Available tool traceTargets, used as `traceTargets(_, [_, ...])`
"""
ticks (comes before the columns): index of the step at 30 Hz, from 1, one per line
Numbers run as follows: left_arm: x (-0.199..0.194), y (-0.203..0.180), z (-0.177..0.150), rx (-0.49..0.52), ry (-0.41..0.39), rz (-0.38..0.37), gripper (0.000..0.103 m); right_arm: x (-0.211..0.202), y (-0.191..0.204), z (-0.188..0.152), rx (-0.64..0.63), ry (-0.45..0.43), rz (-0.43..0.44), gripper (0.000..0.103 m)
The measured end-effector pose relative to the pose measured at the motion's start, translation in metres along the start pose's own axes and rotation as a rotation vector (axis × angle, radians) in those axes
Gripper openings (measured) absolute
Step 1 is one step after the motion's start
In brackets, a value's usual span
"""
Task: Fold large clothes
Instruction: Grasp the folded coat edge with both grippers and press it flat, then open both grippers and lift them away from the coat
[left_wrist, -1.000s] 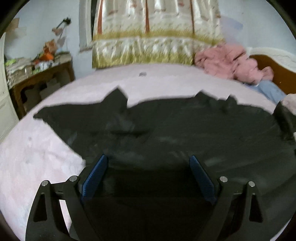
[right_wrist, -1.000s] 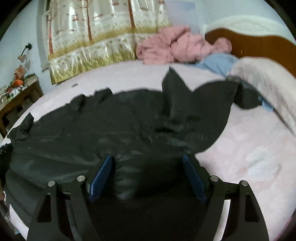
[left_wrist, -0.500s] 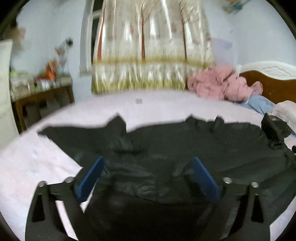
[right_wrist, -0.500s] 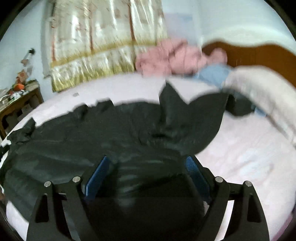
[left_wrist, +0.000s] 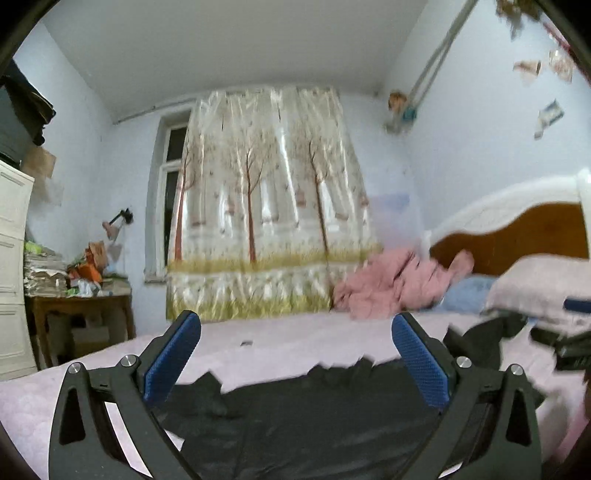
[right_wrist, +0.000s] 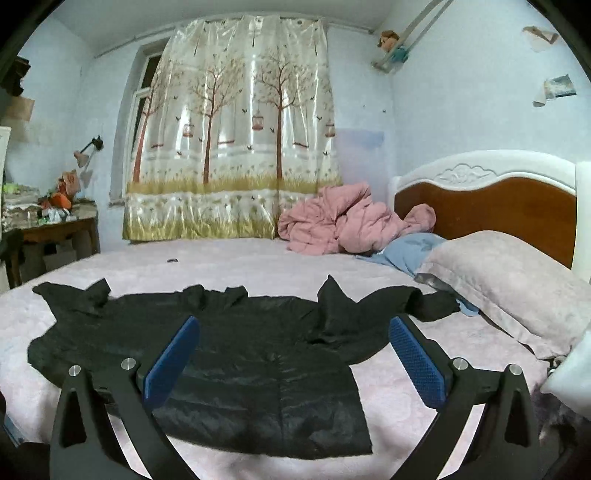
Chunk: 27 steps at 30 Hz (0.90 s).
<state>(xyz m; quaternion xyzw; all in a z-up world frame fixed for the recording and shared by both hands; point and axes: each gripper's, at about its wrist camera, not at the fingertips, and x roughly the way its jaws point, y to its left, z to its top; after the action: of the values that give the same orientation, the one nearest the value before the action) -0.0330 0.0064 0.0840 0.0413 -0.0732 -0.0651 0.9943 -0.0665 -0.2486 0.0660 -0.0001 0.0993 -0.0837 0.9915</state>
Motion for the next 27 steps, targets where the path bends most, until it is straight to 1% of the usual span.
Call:
traceTargets(1, [-0.004, -0.001, 0.005, -0.005, -0.009, -0.012, 0.103, -0.006, -0.001, 0.002, -0.004, -0.009, -0.006, 0.103])
traceTargets(2, [-0.005, -0.001, 0.009, -0.010, -0.013, -0.016, 0.103, -0.012, -0.004, 0.003, -0.006, -0.026, -0.034, 0.103])
traceTargets(3, [-0.005, -0.001, 0.012, -0.013, -0.015, -0.014, 0.103, -0.019, -0.006, 0.005, -0.004, -0.055, -0.089, 0.103])
traceTargets(5, [-0.003, 0.001, 0.014, -0.032, -0.015, 0.002, 0.103, -0.029, -0.008, 0.008, -0.012, -0.087, -0.146, 0.103])
traceTargets(7, [0.001, 0.002, 0.014, -0.047, -0.010, 0.004, 0.103, -0.034, -0.012, 0.011, -0.020, -0.088, -0.140, 0.103])
traceTargets(9, [0.007, -0.001, 0.013, -0.043, -0.001, 0.010, 0.103, -0.037, -0.018, 0.013, -0.005, -0.073, -0.101, 0.103])
traceTargets(10, [0.011, -0.002, 0.013, -0.039, 0.002, -0.001, 0.103, -0.037, -0.021, 0.014, 0.005, -0.068, -0.089, 0.103])
traceTargets(11, [0.013, -0.002, 0.012, -0.049, 0.006, -0.053, 0.103, -0.038, -0.025, 0.014, 0.025, -0.063, -0.086, 0.103])
traceTargets(12, [0.015, -0.004, 0.010, -0.068, 0.015, -0.113, 0.103, -0.038, -0.028, 0.013, 0.045, -0.067, -0.109, 0.103])
traceTargets(13, [0.017, -0.004, 0.009, -0.095, 0.024, -0.136, 0.103, -0.037, -0.031, 0.011, 0.068, -0.076, -0.174, 0.103])
traceTargets(14, [0.021, -0.002, 0.008, -0.133, 0.037, -0.119, 0.103, -0.037, -0.031, 0.010, 0.075, -0.088, -0.217, 0.103])
traceTargets(15, [0.024, -0.001, 0.007, -0.162, 0.041, -0.111, 0.103, -0.038, -0.034, 0.008, 0.080, -0.112, -0.240, 0.103])
traceTargets(17, [0.028, 0.001, 0.006, -0.199, 0.032, -0.099, 0.103, -0.035, -0.039, 0.008, 0.083, -0.115, -0.239, 0.103])
traceTargets(18, [0.030, -0.001, 0.005, -0.194, 0.019, -0.082, 0.103, -0.035, -0.039, 0.007, 0.083, -0.112, -0.240, 0.103])
traceTargets(19, [0.032, -0.004, 0.006, -0.161, 0.006, -0.070, 0.103, -0.034, -0.041, 0.007, 0.081, -0.112, -0.241, 0.103])
traceTargets(21, [0.037, -0.014, 0.005, -0.072, -0.001, -0.082, 0.103, -0.032, -0.043, 0.008, 0.067, -0.106, -0.261, 0.103])
traceTargets(22, [0.039, -0.018, 0.004, -0.056, 0.001, -0.085, 0.103, -0.029, -0.044, 0.009, 0.048, -0.086, -0.281, 0.103])
traceTargets(23, [0.042, -0.020, 0.004, -0.057, 0.018, -0.085, 0.103, -0.025, -0.045, 0.010, 0.030, -0.059, -0.295, 0.103])
traceTargets(24, [0.045, -0.020, 0.003, -0.066, 0.036, -0.096, 0.103, -0.022, -0.047, 0.011, 0.027, -0.053, -0.289, 0.103])
traceTargets(25, [0.048, -0.021, 0.001, -0.075, 0.051, -0.111, 0.103, -0.020, -0.048, 0.013, 0.030, -0.050, -0.278, 0.103])
traceTargets(27, [0.054, -0.024, 0.000, -0.079, 0.065, -0.100, 0.103, -0.015, -0.051, 0.016, 0.030, -0.041, -0.248, 0.103])
